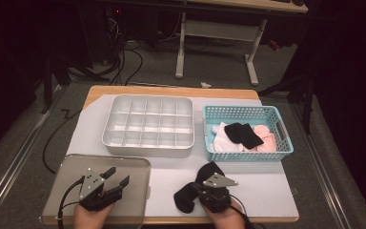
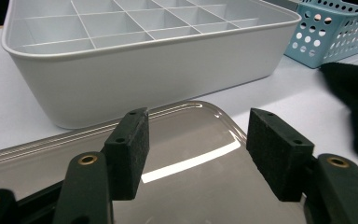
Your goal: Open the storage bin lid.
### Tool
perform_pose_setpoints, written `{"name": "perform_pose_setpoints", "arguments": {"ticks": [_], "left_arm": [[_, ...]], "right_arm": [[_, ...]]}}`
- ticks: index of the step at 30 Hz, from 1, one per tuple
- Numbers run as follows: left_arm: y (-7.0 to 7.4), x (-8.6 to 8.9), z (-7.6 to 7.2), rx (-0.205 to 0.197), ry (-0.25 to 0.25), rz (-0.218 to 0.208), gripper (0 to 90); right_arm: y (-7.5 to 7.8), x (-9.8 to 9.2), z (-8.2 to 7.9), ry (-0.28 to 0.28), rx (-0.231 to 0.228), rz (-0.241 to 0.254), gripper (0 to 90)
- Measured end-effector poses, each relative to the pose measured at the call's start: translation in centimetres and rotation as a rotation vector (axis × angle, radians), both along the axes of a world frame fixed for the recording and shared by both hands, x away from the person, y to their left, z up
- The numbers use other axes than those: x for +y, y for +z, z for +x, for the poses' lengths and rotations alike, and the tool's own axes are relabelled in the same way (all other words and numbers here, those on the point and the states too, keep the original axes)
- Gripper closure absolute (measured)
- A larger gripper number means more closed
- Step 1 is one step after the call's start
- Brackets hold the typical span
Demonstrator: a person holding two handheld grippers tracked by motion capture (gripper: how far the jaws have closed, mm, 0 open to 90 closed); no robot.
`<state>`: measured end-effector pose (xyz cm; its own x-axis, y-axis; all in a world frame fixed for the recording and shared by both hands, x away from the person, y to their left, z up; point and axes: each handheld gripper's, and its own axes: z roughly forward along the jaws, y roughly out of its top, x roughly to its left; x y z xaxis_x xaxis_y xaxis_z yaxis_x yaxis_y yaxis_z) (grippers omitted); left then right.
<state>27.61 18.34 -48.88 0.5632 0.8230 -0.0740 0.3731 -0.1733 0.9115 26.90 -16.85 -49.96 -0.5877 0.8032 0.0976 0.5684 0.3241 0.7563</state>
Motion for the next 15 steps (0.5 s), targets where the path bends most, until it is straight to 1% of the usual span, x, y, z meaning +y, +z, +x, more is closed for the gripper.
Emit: {"name": "perform_pose_setpoints", "arguments": {"ticks": [2, 3, 4, 6, 7, 8, 9, 10, 11, 12, 13, 15], "left_arm": [[0.0, -0.1, 0.0, 0.003, -0.003, 0.002, 39.7], [0.0, -0.1, -0.1, 0.004, -0.004, 0.002, 39.7], [0.0, -0.1, -0.1, 0.001, -0.002, 0.005, 39.8], [-0.1, -0.1, -0.2, 0.007, -0.01, -0.001, 40.2], [-0.1, -0.1, -0.2, 0.006, -0.009, 0.007, 40.3], [-0.2, -0.1, -0.2, 0.009, -0.011, 0.009, 40.5], [-0.3, -0.2, -0.2, 0.017, -0.02, 0.005, 40.7], [-0.3, -0.3, -0.2, 0.016, -0.019, 0.012, 40.8], [-0.3, -0.4, -0.2, 0.021, -0.025, 0.01, 40.8], [-0.3, -0.5, -0.2, 0.018, -0.026, 0.017, 40.8], [-0.3, -0.6, -0.3, 0.018, -0.03, 0.017, 40.8], [-0.2, -1.0, -0.4, 0.019, -0.045, 0.012, 40.7]], "right_arm": [[0.2, 2.1, 0.6, 0.041, -0.013, 0.007, 84.3], [0.2, 2.8, 0.8, 0.06, -0.015, 0.009, 81.0], [0.4, 3.3, 1.0, 0.072, -0.02, 0.013, 79.7], [1.0, 3.1, 1.1, 0.061, -0.032, 0.029, 76.7], [1.3, 2.5, 1.2, 0.051, -0.04, 0.037, 74.8], [1.6, 1.7, 1.2, 0.029, -0.045, 0.038, 73.3], [1.9, 0.8, 1.2, 0.004, -0.059, 0.033, 72.8], [2.2, -0.2, 1.2, -0.023, -0.067, 0.025, 71.9], [2.2, -1.3, 1.3, -0.055, -0.078, 0.011, 71.8], [2.2, -2.4, 1.4, -0.091, -0.079, 0.003, 71.8], [2.0, -3.5, 1.6, -0.124, -0.064, 0.009, 71.8], [1.5, -5.4, 2.0, -0.185, -0.052, -0.002, 70.8]]}}
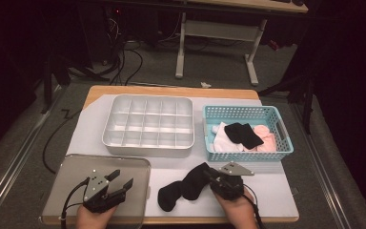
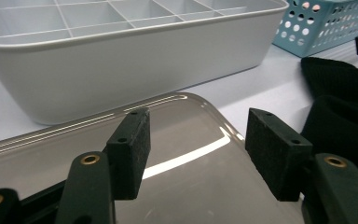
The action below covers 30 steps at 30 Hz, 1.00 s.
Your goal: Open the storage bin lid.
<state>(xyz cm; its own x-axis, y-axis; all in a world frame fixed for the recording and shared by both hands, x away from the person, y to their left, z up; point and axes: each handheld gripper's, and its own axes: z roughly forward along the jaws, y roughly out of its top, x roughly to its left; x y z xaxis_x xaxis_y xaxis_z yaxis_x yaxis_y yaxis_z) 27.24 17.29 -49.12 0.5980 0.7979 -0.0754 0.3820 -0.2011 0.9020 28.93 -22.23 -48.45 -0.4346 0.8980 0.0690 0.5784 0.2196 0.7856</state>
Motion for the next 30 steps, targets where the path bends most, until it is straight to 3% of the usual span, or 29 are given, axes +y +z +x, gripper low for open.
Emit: {"name": "perform_pose_setpoints", "arguments": {"ticks": [2, 6, 7, 9, 12, 15, 20, 23, 26, 30], "left_arm": [[0.1, -0.4, -0.1, -0.004, -0.012, 0.008, 40.6], [0.1, -0.6, 0.1, -0.001, -0.009, 0.014, 40.6], [0.1, -0.5, 0.1, -0.002, -0.006, 0.015, 40.5], [0.0, -0.4, 0.1, -0.002, -0.002, 0.012, 40.6], [0.0, -0.3, 0.2, 0.001, -0.001, 0.013, 40.6], [0.0, -0.1, 0.1, 0.0, -0.001, 0.011, 40.6], [0.0, 0.2, 0.2, -0.001, 0.005, 0.005, 40.6], [0.0, 0.2, 0.2, 0.0, 0.006, 0.002, 40.6], [0.1, 0.1, 0.2, -0.002, 0.004, 0.007, 40.6], [0.1, 0.0, 0.2, -0.001, 0.003, 0.008, 40.5]], "right_arm": [[-0.8, -1.2, 0.5, -0.033, 0.029, 0.005, 66.8], [-2.2, -1.3, 1.1, -0.027, 0.085, 0.003, 61.7], [-2.4, -1.1, 1.0, -0.026, 0.083, -0.003, 64.2], [-2.4, -0.9, 0.8, -0.013, 0.076, -0.024, 78.0], [-2.1, -0.9, 0.4, 0.013, 0.079, -0.053, 83.1], [-1.8, -1.8, -0.1, -0.011, 0.077, -0.06, 83.0], [-1.8, -5.2, -1.0, -0.118, 0.062, -0.084, 82.2], [-1.9, -6.4, -1.6, -0.142, 0.071, -0.08, 80.8], [-1.3, -6.4, -1.7, -0.148, 0.061, -0.08, 74.3], [0.7, -5.0, -1.9, -0.112, -0.002, -0.025, 67.9]]}}
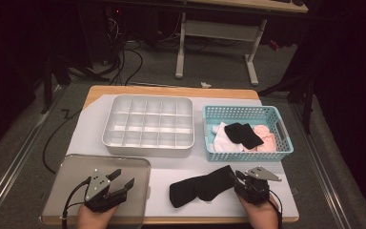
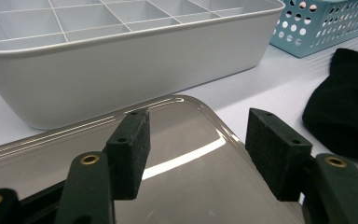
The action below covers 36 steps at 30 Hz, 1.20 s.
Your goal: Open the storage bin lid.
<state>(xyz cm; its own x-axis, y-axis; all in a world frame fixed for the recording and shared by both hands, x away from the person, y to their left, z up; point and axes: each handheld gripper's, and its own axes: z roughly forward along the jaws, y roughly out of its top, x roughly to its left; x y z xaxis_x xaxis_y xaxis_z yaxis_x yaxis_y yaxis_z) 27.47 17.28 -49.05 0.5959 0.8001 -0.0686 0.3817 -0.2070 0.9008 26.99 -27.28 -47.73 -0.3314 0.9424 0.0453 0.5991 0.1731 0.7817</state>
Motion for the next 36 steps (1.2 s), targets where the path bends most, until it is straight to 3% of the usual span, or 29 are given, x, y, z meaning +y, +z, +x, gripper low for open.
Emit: {"name": "perform_pose_setpoints", "arguments": {"ticks": [2, 4, 10, 15, 17, 19, 21, 22, 26, 29, 31, 32, 34, 36], "left_arm": [[0.0, 0.0, 0.0, 0.001, -0.001, 0.002, 40.6], [0.0, 0.0, 0.0, -0.001, -0.001, 0.004, 40.6], [-0.2, 0.3, 0.1, 0.003, 0.006, 0.0, 40.6], [-0.1, 0.4, 0.1, 0.002, 0.007, -0.002, 40.6], [-0.1, 0.5, 0.1, 0.0, 0.008, -0.004, 40.6], [0.0, 0.5, 0.0, -0.004, 0.012, -0.001, 40.6], [0.0, 0.5, 0.0, -0.003, 0.009, -0.005, 40.6], [0.0, 0.5, 0.0, -0.003, 0.008, -0.006, 40.6], [-0.1, 0.3, 0.0, 0.0, 0.002, 0.002, 40.6], [-0.1, 0.3, 0.0, 0.001, 0.0, 0.003, 40.6], [0.0, 0.3, 0.0, -0.001, 0.002, -0.001, 40.6], [0.0, 0.3, -0.1, -0.002, 0.005, -0.004, 40.6], [0.0, 0.4, -0.1, 0.0, 0.002, -0.002, 40.6], [-0.1, 0.3, -0.1, 0.004, -0.001, -0.001, 40.6]], "right_arm": [[0.6, 1.7, -0.2, 0.056, -0.018, 0.009, 68.0], [0.6, 3.7, -0.4, 0.12, -0.008, 0.019, 68.1], [-0.7, 9.4, -1.0, 0.304, 0.033, -0.003, 69.1], [-1.3, 12.5, -1.5, 0.407, 0.064, -0.008, 64.4], [-1.8, 13.5, -1.4, 0.435, 0.08, -0.037, 64.4], [-2.5, 14.3, -1.2, 0.441, 0.108, -0.073, 68.6], [-2.8, 14.5, -1.2, 0.44, 0.092, -0.094, 86.9], [-2.8, 14.5, -1.0, 0.442, 0.099, -0.088, 88.1], [-2.4, 15.9, -0.1, 0.463, 0.096, -0.067, 88.6], [-1.9, 17.5, 0.4, 0.487, 0.083, -0.025, 87.5], [-1.8, 18.2, 1.0, 0.495, 0.087, 0.002, 79.8], [-1.7, 18.2, 1.1, 0.497, 0.094, 0.021, 77.5], [-1.1, 17.4, 0.9, 0.488, 0.065, 0.034, 74.4], [-0.4, 15.6, 0.7, 0.444, 0.042, 0.033, 74.1]]}}
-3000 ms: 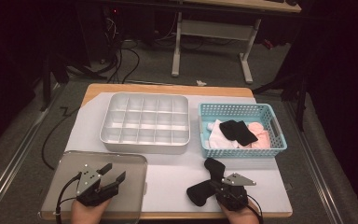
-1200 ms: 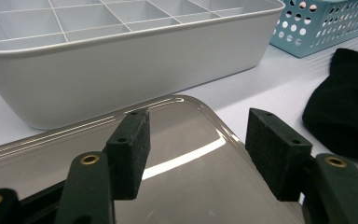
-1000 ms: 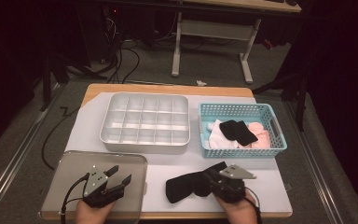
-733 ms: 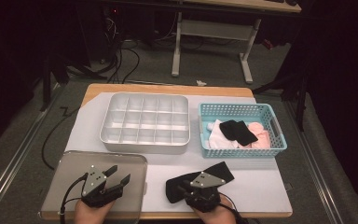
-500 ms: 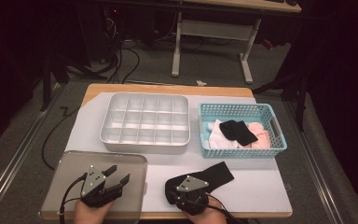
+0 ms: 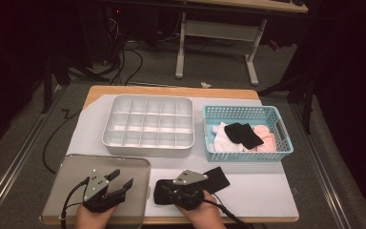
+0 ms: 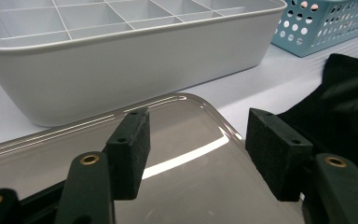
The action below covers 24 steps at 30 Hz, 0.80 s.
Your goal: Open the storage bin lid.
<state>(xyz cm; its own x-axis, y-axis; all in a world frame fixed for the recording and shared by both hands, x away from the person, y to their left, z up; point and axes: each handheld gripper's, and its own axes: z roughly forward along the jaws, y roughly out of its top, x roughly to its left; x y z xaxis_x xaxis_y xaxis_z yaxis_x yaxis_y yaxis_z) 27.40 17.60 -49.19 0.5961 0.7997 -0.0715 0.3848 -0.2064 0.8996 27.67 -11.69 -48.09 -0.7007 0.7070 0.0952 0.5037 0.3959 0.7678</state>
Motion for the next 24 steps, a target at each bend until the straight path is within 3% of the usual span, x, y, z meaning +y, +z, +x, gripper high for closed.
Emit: {"name": "perform_pose_setpoints", "arguments": {"ticks": [4, 7, 10, 12, 15, 24], "left_arm": [[0.0, -0.1, 0.0, -0.001, -0.006, 0.007, 40.6], [0.1, -0.1, 0.0, -0.002, -0.005, 0.006, 40.6], [0.1, -0.1, 0.0, -0.001, -0.002, 0.002, 40.6], [0.1, -0.2, 0.0, -0.003, 0.0, 0.003, 40.6], [0.1, -0.2, 0.0, -0.002, 0.002, 0.004, 40.6], [0.0, 0.0, 0.1, -0.001, 0.004, 0.006, 40.6]], "right_arm": [[0.4, -5.5, -0.4, -0.153, -0.047, -0.046, 73.0], [-0.3, -9.6, -0.6, -0.275, -0.037, -0.058, 69.7], [-1.0, -12.3, -0.9, -0.375, -0.046, -0.073, 65.2], [-1.4, -13.6, -1.0, -0.41, -0.021, -0.045, 64.1], [-1.0, -14.7, -1.3, -0.431, -0.032, -0.025, 64.2], [3.7, -17.2, 0.6, -0.464, -0.12, 0.051, 67.8]]}}
